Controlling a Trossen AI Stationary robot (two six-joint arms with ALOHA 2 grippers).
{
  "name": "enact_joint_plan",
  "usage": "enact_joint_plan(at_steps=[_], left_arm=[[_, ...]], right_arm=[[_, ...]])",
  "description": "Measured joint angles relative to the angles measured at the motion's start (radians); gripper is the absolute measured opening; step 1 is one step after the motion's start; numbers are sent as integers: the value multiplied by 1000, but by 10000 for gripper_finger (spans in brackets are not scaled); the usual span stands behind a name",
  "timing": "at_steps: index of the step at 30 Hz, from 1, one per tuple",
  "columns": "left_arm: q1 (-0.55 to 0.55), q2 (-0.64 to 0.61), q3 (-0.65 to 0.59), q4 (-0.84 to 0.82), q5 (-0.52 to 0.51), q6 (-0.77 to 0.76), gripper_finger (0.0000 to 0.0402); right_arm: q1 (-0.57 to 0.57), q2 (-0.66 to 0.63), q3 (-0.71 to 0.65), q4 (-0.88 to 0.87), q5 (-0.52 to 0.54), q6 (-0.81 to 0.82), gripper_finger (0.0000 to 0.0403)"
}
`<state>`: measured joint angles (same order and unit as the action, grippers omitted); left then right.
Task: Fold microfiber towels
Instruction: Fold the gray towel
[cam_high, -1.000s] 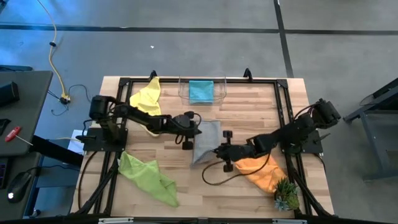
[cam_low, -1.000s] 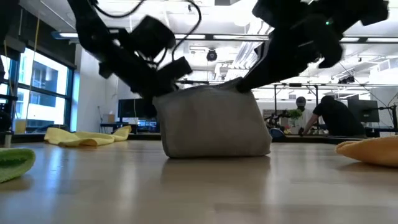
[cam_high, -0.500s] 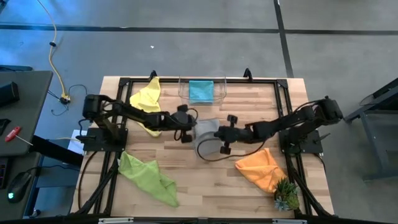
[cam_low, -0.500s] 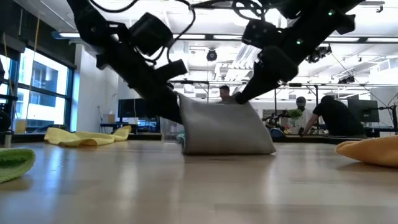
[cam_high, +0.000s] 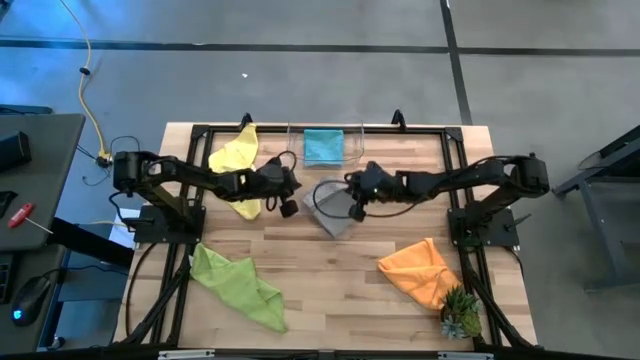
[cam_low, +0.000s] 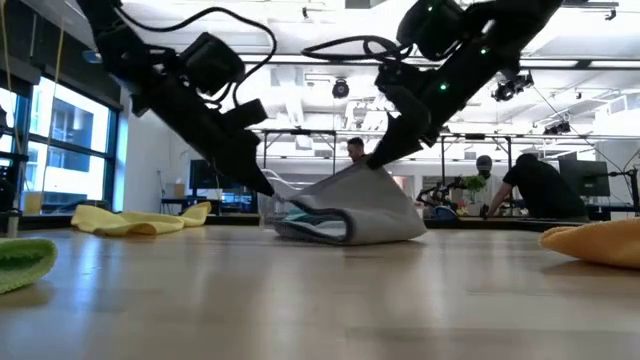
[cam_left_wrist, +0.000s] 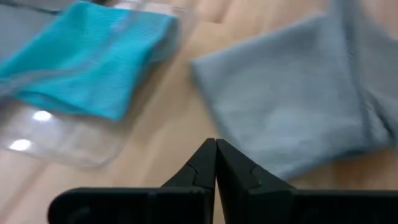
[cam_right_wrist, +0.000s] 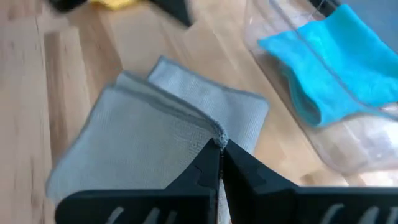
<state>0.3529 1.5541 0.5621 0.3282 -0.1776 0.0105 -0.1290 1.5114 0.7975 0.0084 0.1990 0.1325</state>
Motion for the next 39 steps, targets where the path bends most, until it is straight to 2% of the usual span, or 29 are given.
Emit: enact_joint_plan(at_steps=[5, 12, 21, 32, 39], left_arm=[[-7, 54, -27, 79, 65, -18, 0], [-6, 155, -27, 95, 38, -16, 0], [-14, 159, -26, 126, 50, -25, 0], [-16, 159, -26, 130, 61, -33, 0], [-17, 159, -26, 132, 61, -34, 0]], right_arm=[[-75, 23, 0, 89, -86, -1, 0], [-135, 72, 0, 192, -152, -1, 0], [-173, 87, 2, 286, -205, 1, 0], [-193, 214, 133, 208, -237, -71, 0], [-214, 280, 182, 198, -316, -79, 0]])
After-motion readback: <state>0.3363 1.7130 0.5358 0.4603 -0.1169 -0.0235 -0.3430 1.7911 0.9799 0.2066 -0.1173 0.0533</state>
